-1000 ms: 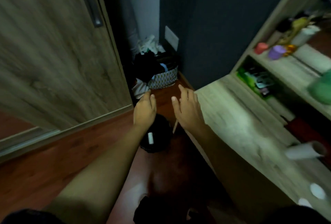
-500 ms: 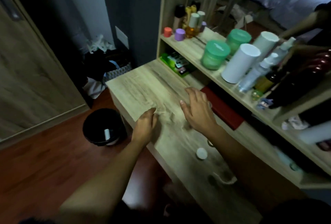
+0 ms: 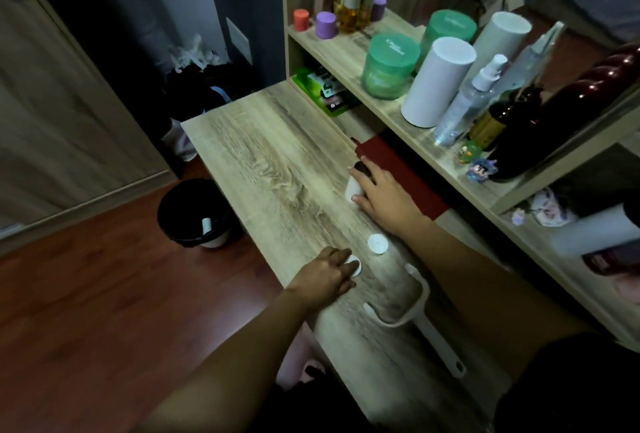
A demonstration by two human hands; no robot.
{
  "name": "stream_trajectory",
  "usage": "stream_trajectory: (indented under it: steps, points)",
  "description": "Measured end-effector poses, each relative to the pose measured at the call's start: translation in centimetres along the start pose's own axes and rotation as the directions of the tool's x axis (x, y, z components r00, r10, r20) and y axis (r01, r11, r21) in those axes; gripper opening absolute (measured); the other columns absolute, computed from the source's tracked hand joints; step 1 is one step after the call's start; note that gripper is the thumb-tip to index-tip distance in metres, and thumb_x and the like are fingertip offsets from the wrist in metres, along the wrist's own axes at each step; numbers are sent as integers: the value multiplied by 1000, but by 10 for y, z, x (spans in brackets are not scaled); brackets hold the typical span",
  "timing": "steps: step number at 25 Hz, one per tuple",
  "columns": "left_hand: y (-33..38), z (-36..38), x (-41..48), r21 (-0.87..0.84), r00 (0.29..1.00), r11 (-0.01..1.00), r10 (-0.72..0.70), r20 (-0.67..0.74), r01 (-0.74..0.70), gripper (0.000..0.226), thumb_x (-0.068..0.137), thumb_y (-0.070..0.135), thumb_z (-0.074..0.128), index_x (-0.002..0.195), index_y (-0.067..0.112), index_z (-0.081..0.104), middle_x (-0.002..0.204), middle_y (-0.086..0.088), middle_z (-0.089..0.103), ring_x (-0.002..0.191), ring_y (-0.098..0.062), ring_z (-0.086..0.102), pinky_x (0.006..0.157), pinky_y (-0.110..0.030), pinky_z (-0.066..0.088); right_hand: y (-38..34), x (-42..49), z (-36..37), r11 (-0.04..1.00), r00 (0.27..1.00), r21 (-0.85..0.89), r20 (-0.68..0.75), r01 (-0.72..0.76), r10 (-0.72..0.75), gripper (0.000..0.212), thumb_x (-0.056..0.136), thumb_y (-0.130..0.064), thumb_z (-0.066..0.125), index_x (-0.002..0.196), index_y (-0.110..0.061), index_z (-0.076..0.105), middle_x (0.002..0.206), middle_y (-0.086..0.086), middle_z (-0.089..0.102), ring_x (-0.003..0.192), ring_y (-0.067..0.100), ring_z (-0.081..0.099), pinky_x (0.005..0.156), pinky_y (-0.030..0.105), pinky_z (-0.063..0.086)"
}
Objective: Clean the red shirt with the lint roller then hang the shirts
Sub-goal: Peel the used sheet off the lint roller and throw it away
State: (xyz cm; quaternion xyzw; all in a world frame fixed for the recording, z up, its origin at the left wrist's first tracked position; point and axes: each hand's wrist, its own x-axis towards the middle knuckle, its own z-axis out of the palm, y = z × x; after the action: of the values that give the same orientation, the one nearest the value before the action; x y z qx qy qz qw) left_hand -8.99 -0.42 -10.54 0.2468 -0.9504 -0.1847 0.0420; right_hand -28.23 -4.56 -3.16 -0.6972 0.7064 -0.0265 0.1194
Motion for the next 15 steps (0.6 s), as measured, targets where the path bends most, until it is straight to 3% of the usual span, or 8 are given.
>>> stream_trajectory:
  steps: [3, 5, 7, 8, 10, 12, 13, 15]
  points:
    - [6, 7, 5, 24, 998, 1000, -12, -68, 14, 29, 82, 30, 45, 95, 15, 67, 99, -11, 68, 80, -27, 63, 67, -27, 54, -1, 2, -1, 999, 996, 17, -86, 28, -27, 41, 93, -17, 50, 134, -20, 41, 147, 10, 28, 119, 36, 40, 92, 48, 45]
    - [12, 6, 6, 12, 995, 998, -56, -88, 57, 26, 85, 25, 45, 99, 13, 63, 97, -12, 66, 82, -30, 59, 72, -32, 52, 1, 2, 0, 992, 995, 127, -103, 7, 6, 36, 91, -10, 51, 125, -19, 47, 144, 9, 31, 120, 34, 40, 92, 44, 44]
    - [17, -1, 6, -92, 968, 975, -214, -131, 203, 30, 87, 23, 48, 112, 10, 58, 106, -15, 63, 94, -33, 54, 85, -35, 44, 6, -1, -1, 940, 987, 334, -116, -65, 109, 32, 90, -9, 51, 121, -18, 49, 143, 9, 33, 122, 30, 40, 93, 36, 40]
    - [18, -8, 4, -216, 930, 929, -336, -149, 301, 35, 86, 24, 53, 119, 10, 54, 112, -15, 61, 100, -33, 53, 88, -34, 40, 8, -4, -3, 918, 978, 390, -154, -71, 141, 32, 90, -10, 51, 121, -15, 48, 141, 10, 37, 121, 30, 43, 93, 32, 38]
    - [17, -28, 1, -492, 789, 756, -581, -200, 432, 46, 82, 24, 64, 124, 10, 52, 114, -12, 62, 101, -27, 57, 86, -29, 41, 17, -12, -8, 850, 961, 524, -201, -56, 187, 31, 92, -12, 49, 123, -13, 46, 126, 11, 49, 111, 26, 51, 85, 24, 35]
    - [15, -54, 1, -721, 620, 548, -756, -209, 425, 44, 79, 21, 70, 120, 12, 58, 110, -6, 67, 91, -16, 63, 82, -23, 47, 21, -19, -15, 705, 960, 705, -145, -69, 239, 29, 96, -19, 43, 126, -17, 43, 115, 4, 53, 101, 20, 52, 82, 25, 36]
    - [14, -65, 1, -792, 571, 466, -800, -186, 395, 40, 78, 21, 71, 117, 14, 61, 107, -4, 69, 86, -10, 64, 81, -22, 50, 22, -20, -18, 657, 963, 751, -124, -67, 239, 29, 98, -22, 40, 126, -19, 41, 113, 1, 52, 100, 18, 51, 84, 28, 38]
    - [19, -84, 5, -860, 553, 400, -815, -175, 317, 34, 78, 23, 73, 111, 16, 65, 100, 1, 70, 80, 2, 64, 76, -14, 50, 20, -22, -22, 610, 972, 791, -104, -48, 211, 29, 99, -23, 38, 127, -19, 41, 115, -1, 49, 99, 13, 51, 88, 29, 39]
